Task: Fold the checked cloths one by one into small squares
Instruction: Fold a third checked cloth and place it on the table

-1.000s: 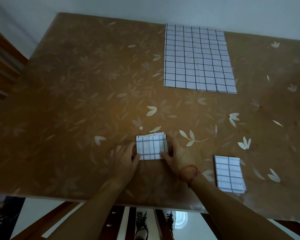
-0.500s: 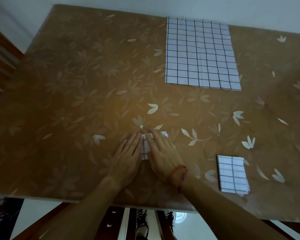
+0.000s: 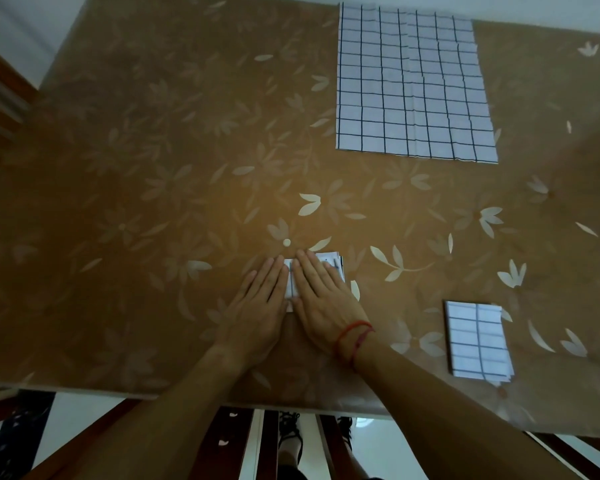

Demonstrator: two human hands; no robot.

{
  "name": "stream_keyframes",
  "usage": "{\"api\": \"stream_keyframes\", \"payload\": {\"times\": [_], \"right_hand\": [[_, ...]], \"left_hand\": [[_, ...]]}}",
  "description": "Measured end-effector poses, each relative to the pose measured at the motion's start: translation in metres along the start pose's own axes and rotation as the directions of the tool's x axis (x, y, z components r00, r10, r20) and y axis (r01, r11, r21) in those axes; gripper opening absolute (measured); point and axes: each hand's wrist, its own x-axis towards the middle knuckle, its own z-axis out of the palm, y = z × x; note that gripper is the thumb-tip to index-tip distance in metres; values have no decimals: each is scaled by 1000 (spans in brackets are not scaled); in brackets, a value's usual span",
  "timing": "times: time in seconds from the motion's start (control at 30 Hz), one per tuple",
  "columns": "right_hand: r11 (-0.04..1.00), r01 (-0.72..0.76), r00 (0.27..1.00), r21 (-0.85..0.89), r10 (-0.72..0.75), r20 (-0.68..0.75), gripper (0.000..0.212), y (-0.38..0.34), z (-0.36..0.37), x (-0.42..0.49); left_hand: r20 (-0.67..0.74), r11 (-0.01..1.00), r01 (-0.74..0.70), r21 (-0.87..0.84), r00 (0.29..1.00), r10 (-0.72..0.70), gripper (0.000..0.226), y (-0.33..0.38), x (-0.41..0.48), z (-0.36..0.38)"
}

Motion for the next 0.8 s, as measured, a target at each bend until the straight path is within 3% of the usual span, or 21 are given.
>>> {"api": "stream_keyframes", "payload": {"times": [0.27,0.6,0.8], "right_hand": [[997,-27,997,-74,32,63,58,44,-12,-23],[996,-52,989,-69,61,136,60,40,-22,-21],[998,-55,991,-5,55,122,70,37,-42,-10]], "left_hand": [[17,1000,26,10,1000,-26,54,2,2,-5],[54,998,50,-33,997,-48,54,6,10,-24],[-17,983,76,-169,997,-80,56,8,26,-44]]}}
